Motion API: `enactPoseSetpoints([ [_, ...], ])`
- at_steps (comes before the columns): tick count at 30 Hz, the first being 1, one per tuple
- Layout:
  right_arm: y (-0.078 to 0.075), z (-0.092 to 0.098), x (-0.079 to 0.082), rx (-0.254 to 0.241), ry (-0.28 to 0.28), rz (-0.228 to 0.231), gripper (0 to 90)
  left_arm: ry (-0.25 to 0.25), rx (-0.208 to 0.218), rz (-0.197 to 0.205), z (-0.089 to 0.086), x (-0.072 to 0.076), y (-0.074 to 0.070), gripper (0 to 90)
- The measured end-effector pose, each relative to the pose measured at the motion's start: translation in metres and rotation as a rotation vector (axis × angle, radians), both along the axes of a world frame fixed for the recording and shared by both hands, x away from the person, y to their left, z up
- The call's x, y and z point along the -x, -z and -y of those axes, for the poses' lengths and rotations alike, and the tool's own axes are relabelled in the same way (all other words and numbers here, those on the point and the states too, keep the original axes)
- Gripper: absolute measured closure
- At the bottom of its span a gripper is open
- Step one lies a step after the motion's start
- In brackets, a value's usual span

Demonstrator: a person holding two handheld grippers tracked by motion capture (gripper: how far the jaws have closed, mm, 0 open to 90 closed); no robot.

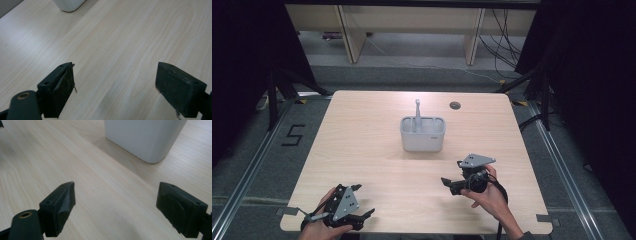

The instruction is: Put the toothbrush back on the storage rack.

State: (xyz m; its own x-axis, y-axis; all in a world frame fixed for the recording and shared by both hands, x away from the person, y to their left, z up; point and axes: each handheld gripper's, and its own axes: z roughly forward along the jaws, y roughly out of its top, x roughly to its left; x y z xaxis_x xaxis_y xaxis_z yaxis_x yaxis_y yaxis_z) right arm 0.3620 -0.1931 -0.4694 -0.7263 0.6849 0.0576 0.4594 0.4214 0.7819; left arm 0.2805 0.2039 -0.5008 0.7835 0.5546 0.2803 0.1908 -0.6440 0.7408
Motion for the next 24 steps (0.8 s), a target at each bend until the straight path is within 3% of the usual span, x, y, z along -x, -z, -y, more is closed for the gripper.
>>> enactPoseSetpoints([
  [2, 0.002, 0.000, 0.004, -0.002, 0.010, -0.016, 16.5, -0.006, -0.001, 0.008, 0.000, 0.000, 0.001, 15.1],
  [4, 0.003, 0.002, 0.003, 0.010, -0.007, 0.002, 16.5, -0.009, -0.003, 0.011, 0.000, 0.000, 0.000, 15.1],
  [7, 0.004, 0.004, 0.008, 0.006, -0.001, -0.011, 16.4, -0.003, -0.009, 0.000, -0.001, 0.000, 0.000, 15.1],
  [8, 0.005, 0.005, 0.007, 0.009, -0.015, 0.005, 16.5, -0.007, -0.001, 0.010, 0.000, 0.000, 0.001, 15.0],
  [10, 0.005, 0.006, 0.011, 0.004, 0.003, -0.017, 16.5, -0.008, -0.003, 0.009, 0.000, 0.000, 0.001, 15.1],
  [13, 0.009, 0.009, 0.013, 0.011, -0.004, -0.001, 16.5, -0.002, -0.002, 0.001, 0.000, 0.000, 0.000, 15.0],
  [17, 0.011, 0.012, 0.018, 0.001, 0.002, -0.023, 16.5, -0.003, -0.001, 0.001, 0.000, 0.000, 0.001, 15.0],
  [18, 0.012, 0.014, 0.017, 0.013, -0.012, 0.013, 16.5, -0.003, -0.001, 0.000, 0.000, 0.000, 0.001, 15.1],
  [19, 0.012, 0.014, 0.019, 0.001, 0.001, -0.021, 16.5, -0.003, -0.001, 0.001, 0.000, 0.000, 0.001, 15.1],
  [21, 0.013, 0.016, 0.021, 0.012, 0.007, 0.001, 16.5, -0.003, -0.002, 0.001, 0.000, 0.000, 0.001, 15.0],
  [22, 0.014, 0.015, 0.023, 0.001, 0.016, -0.026, 16.5, -0.003, -0.001, 0.001, 0.000, 0.000, 0.001, 15.1],
  [24, 0.015, 0.016, 0.023, 0.007, -0.001, -0.022, 16.5, -0.004, -0.001, 0.001, 0.000, 0.000, 0.001, 15.1],
])
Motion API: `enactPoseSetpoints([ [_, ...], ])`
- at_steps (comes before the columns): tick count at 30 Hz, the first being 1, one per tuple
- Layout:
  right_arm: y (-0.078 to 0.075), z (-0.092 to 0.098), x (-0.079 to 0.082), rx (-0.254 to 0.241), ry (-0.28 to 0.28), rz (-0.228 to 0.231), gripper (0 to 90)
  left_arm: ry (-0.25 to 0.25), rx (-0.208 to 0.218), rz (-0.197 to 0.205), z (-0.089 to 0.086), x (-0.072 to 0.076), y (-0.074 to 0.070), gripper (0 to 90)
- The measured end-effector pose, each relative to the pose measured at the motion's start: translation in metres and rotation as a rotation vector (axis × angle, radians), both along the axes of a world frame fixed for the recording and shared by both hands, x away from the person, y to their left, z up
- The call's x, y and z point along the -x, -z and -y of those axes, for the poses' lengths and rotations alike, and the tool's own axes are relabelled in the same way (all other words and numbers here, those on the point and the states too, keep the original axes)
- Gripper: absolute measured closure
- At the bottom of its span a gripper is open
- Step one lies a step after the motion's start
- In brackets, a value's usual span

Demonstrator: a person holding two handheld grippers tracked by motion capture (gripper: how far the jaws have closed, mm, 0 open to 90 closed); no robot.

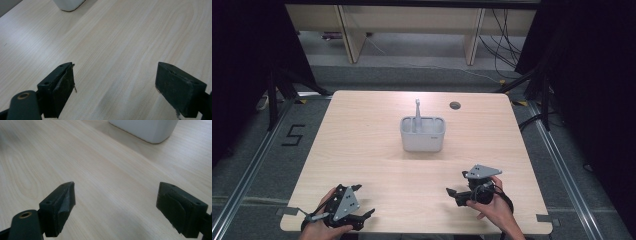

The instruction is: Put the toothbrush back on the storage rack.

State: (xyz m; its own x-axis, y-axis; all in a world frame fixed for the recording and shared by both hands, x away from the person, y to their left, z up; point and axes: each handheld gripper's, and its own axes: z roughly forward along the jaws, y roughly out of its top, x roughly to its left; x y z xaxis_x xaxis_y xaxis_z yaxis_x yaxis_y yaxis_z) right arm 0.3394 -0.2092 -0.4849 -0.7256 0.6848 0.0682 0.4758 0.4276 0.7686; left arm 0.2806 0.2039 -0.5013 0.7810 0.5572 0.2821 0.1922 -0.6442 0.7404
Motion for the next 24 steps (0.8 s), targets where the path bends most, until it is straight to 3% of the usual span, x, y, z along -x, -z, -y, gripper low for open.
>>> enactPoseSetpoints([
  [10, 0.0052, 0.0010, 0.0042, 0.015, -0.010, -0.008, 16.5, 0.002, -0.001, -0.001, 0.0003, 0.0001, 0.0000, 15.0],
  [11, 0.0051, 0.0008, 0.0065, 0.013, 0.014, -0.023, 16.5, 0.002, -0.001, -0.001, 0.0003, 0.0001, 0.0000, 15.0],
  [14, 0.0058, 0.0028, 0.0060, 0.026, -0.011, 0.001, 16.5, 0.003, -0.001, 0.000, 0.0003, 0.0002, -0.0001, 15.1],
  [16, 0.0063, 0.0027, 0.0079, 0.020, 0.001, -0.019, 16.5, -0.003, -0.001, 0.007, 0.0007, 0.0005, 0.0002, 15.1],
  [24, 0.0080, 0.0053, 0.0094, 0.026, -0.011, -0.015, 16.5, 0.008, -0.002, -0.004, 0.0007, 0.0005, 0.0000, 15.1],
])
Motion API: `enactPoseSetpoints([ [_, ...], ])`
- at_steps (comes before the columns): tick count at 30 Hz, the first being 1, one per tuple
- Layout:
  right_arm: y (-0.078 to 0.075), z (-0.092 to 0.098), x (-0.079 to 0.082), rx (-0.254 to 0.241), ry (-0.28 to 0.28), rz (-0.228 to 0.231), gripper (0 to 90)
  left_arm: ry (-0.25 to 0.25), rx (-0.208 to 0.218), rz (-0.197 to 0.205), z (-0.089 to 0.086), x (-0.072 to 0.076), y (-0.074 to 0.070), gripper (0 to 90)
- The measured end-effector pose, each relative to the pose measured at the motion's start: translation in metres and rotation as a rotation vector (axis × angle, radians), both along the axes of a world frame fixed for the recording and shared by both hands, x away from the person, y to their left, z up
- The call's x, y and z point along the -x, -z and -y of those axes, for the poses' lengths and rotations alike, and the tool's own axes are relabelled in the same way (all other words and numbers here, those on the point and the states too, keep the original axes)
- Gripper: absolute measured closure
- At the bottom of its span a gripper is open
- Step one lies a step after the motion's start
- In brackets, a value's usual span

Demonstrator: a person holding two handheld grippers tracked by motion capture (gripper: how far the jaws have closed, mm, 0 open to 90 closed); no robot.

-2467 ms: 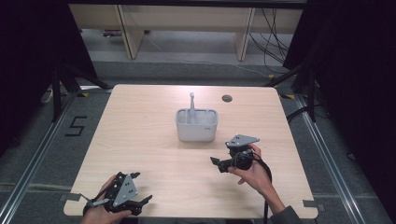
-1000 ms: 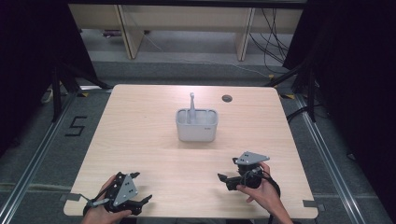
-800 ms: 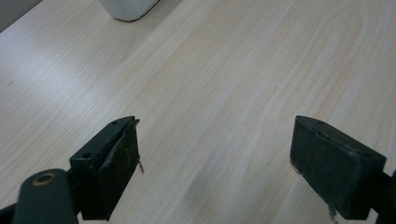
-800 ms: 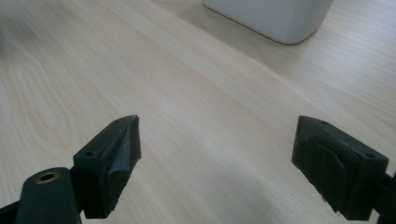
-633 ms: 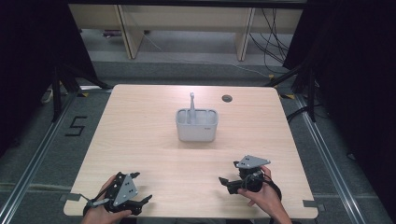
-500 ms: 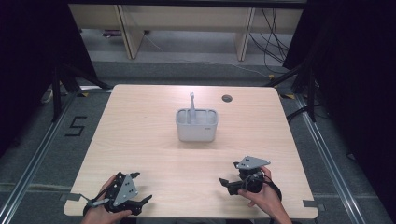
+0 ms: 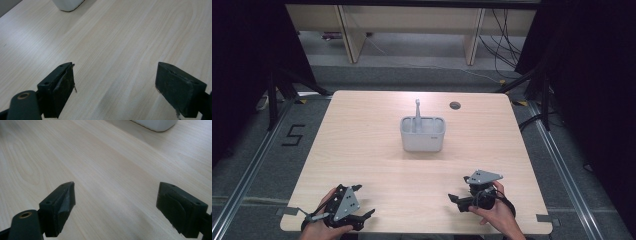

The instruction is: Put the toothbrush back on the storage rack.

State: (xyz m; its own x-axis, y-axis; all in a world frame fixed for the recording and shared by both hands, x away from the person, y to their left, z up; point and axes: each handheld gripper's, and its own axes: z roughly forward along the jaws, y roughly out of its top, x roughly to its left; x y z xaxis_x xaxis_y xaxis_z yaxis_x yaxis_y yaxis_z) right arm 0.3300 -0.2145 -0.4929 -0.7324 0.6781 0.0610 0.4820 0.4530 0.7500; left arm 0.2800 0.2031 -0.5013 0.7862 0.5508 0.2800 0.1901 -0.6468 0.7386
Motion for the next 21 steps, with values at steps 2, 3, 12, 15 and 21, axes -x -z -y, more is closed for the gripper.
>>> enactPoseSetpoints([
  [2, 0.0002, 0.0005, -0.0001, -0.002, -0.001, 0.000, 16.4, -0.003, -0.002, 0.003, -0.0001, -0.0002, -0.0001, 15.0],
  [3, 0.0002, 0.0008, -0.0002, -0.002, -0.001, 0.001, 16.4, -0.003, 0.005, 0.001, 0.0002, -0.0001, 0.0002, 15.1],
  [12, 0.0012, -0.0001, 0.0002, 0.002, -0.006, -0.005, 16.5, -0.009, -0.002, 0.012, 0.0000, 0.0000, 0.0001, 15.1],
  [15, 0.0011, 0.0001, 0.0001, 0.005, -0.011, -0.006, 16.5, -0.008, -0.002, 0.013, 0.0000, -0.0002, -0.0001, 15.1],
  [21, 0.0022, -0.0008, 0.0004, 0.007, -0.009, -0.006, 16.5, -0.009, -0.001, 0.012, 0.0000, -0.0003, 0.0000, 15.1],
])
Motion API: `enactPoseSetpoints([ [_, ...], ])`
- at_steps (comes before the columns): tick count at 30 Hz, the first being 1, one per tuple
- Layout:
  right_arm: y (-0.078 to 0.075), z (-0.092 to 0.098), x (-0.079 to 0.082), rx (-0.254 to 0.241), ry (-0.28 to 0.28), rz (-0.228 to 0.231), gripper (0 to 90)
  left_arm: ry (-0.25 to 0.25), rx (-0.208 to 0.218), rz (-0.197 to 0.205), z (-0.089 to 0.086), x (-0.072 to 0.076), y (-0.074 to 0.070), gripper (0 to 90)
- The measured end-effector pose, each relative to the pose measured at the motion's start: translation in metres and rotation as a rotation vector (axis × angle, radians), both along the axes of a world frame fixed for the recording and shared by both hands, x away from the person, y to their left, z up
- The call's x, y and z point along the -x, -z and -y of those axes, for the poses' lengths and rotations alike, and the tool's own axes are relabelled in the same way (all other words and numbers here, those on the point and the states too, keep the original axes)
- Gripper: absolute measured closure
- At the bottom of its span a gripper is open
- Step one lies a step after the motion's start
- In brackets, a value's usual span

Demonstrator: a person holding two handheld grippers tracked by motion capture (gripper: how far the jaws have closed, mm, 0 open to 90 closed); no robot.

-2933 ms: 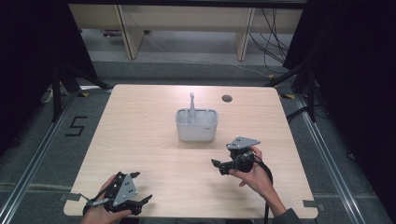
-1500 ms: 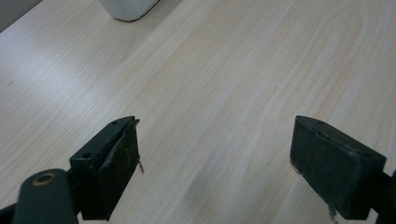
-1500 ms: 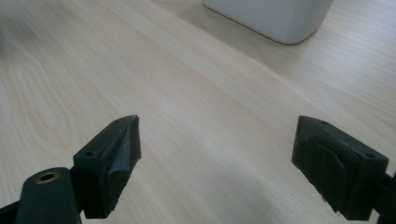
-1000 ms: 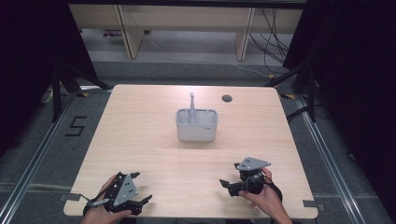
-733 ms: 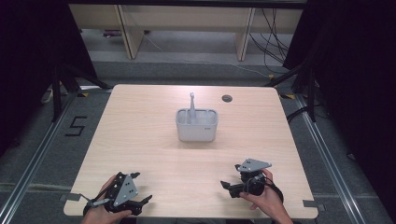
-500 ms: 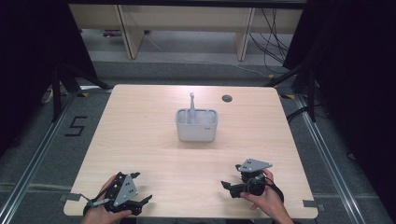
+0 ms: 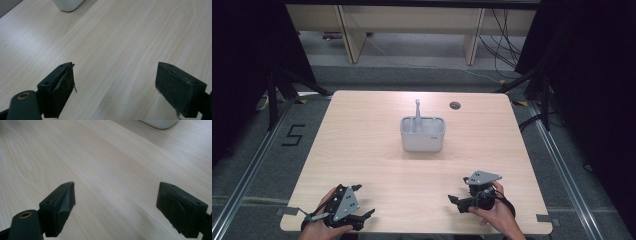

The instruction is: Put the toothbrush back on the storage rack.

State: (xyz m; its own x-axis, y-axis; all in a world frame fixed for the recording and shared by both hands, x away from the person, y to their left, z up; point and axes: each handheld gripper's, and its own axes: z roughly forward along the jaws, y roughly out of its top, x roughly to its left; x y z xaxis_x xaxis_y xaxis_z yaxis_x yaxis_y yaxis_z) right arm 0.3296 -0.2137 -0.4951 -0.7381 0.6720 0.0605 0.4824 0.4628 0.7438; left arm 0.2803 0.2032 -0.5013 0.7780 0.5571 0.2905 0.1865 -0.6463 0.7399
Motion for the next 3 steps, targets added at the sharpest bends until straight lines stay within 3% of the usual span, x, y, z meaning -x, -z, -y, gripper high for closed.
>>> enactPoseSetpoints([
  [3, 0.0001, -0.0002, -0.0002, -0.002, -0.005, -0.006, 16.5, 0.000, 0.000, 0.000, 0.0000, 0.0000, 0.0000, 15.1],
])
